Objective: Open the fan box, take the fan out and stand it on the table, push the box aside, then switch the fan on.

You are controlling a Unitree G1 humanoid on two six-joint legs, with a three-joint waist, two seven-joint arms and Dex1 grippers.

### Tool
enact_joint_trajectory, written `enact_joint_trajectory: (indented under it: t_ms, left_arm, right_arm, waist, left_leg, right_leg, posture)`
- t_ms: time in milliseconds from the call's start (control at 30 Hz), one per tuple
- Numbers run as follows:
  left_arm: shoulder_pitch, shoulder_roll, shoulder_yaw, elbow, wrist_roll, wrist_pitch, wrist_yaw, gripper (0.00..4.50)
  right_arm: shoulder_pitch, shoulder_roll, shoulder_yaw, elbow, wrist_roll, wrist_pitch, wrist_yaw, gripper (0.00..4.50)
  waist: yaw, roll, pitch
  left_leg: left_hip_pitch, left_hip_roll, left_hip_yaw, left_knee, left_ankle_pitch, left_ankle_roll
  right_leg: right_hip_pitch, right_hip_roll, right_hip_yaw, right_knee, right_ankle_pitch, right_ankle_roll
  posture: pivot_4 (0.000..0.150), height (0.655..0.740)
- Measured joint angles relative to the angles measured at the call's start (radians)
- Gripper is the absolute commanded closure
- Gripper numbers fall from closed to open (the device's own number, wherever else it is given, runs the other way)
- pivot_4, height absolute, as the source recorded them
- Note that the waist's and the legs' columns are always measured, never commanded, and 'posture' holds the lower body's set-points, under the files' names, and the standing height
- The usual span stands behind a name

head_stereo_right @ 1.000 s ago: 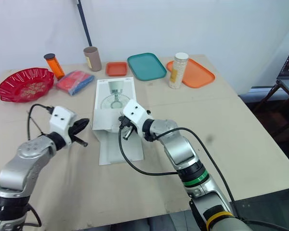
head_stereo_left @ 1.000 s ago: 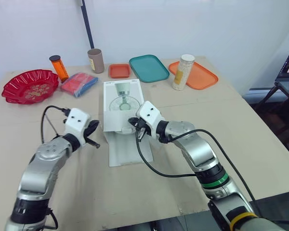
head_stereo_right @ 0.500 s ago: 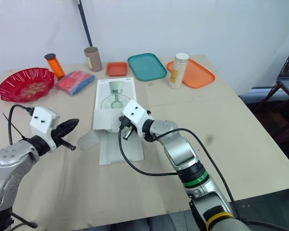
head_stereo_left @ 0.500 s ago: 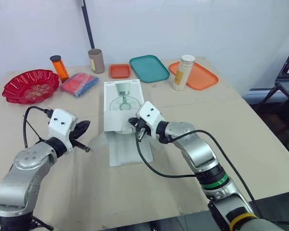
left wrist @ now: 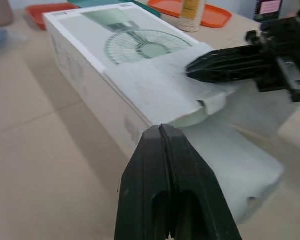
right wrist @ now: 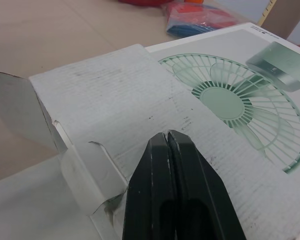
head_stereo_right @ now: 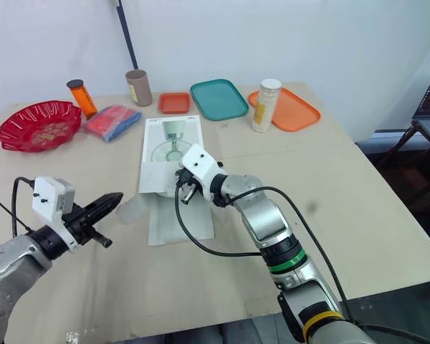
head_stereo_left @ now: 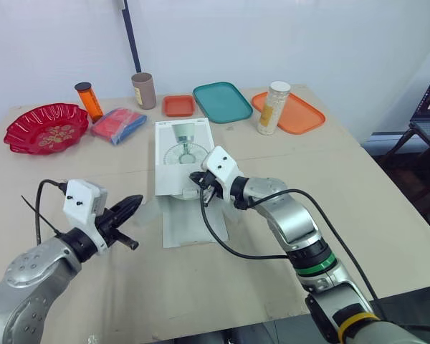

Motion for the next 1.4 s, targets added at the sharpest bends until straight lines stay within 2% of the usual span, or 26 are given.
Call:
enact_joint_trajectory:
  t_ms: [67,167,267,467,600,833,1233,1267,1300,1400]
  left_arm:
    - [0.024,-0.013,0.035,-0.02,-0.108,0.017,0.039,4.5]
    - [0.052,-0.009,0.041,-0.04,-0.18,0.027,0.08,4.5]
    - [0.077,0.028,0.022,-0.052,-0.171,0.024,0.099,4.5]
    - [0.1,0.024,-0.054,-0.049,-0.162,0.003,0.141,4.5]
    - [0.092,-0.067,-0.136,-0.005,-0.212,0.006,0.193,4.5]
    - [0.07,-0.205,-0.137,0.11,-0.317,-0.009,0.371,4.5]
    - [0.086,-0.282,-0.195,0.144,-0.431,-0.023,0.516,4.5]
    - [0.089,-0.293,-0.196,0.144,-0.452,-0.033,0.54,3.97]
    - [0.089,-0.298,-0.196,0.144,-0.461,-0.04,0.551,3.81]
    - [0.087,-0.312,-0.195,0.147,-0.507,-0.065,0.591,2.69]
  right_arm:
    - [0.0,0.001,0.004,0.003,-0.001,-0.003,-0.001,4.47]
    - [-0.005,0.004,0.007,0.013,-0.002,-0.01,-0.001,4.47]
    - [-0.008,0.004,0.008,0.022,-0.004,-0.017,-0.001,4.47]
    - [-0.008,0.004,0.012,0.026,-0.008,-0.024,0.003,4.47]
    - [-0.01,0.009,0.015,0.033,-0.014,-0.03,-0.001,4.47]
    - [-0.01,0.012,0.015,0.03,-0.02,-0.022,-0.002,4.47]
    - [-0.01,0.009,0.02,0.021,-0.028,-0.015,0.0,4.47]
    - [-0.01,0.009,0.021,0.021,-0.029,-0.015,0.0,4.5]
    - [-0.01,0.009,0.021,0.021,-0.029,-0.014,0.0,4.5]
    - [-0.01,0.009,0.022,0.021,-0.03,-0.014,-0.001,4.5]
  waist:
    - [0.0,0.0,0.0]
    - [0.0,0.0,0.0]
    - [0.0,0.0,0.0]
    - [0.0,0.0,-0.001]
    - [0.0,-0.001,-0.001]
    - [0.0,0.0,-0.001]
    - [0.0,0.0,-0.002]
    - [0.0,0.0,-0.002]
    - [0.0,0.0,-0.002]
    - [0.0,0.0,-0.002]
  left_leg:
    - [0.0,0.0,0.0,0.0,0.0,0.0]
    - [0.001,0.0,0.0,0.0,0.0,0.0]
    - [0.002,0.0,0.0,0.0,0.0,0.0]
    - [0.002,0.0,0.0,0.0,0.0,0.0]
    - [0.003,0.0,0.0,0.0,0.0,0.0]
    - [0.003,0.0,0.0,0.0,0.0,0.0]
    - [0.003,0.0,0.0,0.0,0.0,0.0]
    - [0.003,0.0,0.0,0.0,0.0,0.0]
    - [0.003,0.0,0.0,0.0,0.0,0.0]
    - [0.003,-0.001,0.0,0.0,0.0,0.0]
  right_leg:
    - [0.0,0.0,0.0,0.0,0.0,0.0]
    - [0.0,0.0,0.0,0.0,0.0,0.0]
    - [0.001,0.0,0.0,0.0,0.0,0.0]
    - [0.002,0.0,0.0,0.0,0.0,0.0]
    - [0.003,0.0,0.0,0.0,0.0,0.0]
    - [0.003,0.0,0.0,0.0,0.0,-0.001]
    - [0.003,0.0,0.0,-0.001,0.0,-0.001]
    - [0.003,0.0,0.0,-0.001,0.0,-0.001]
    - [0.003,0.0,0.0,-0.001,0.0,-0.001]
    - [0.003,0.0,0.0,-0.001,0.0,-0.001]
  posture:
    - [0.15,0.74]
    - [0.15,0.74]
    - [0.15,0.74]
    - [0.15,0.74]
    - [0.15,0.74]
    - [0.15,0.74]
    - [0.15,0.74]
    - [0.15,0.74]
    - [0.15,0.74]
    - [0.15,0.74]
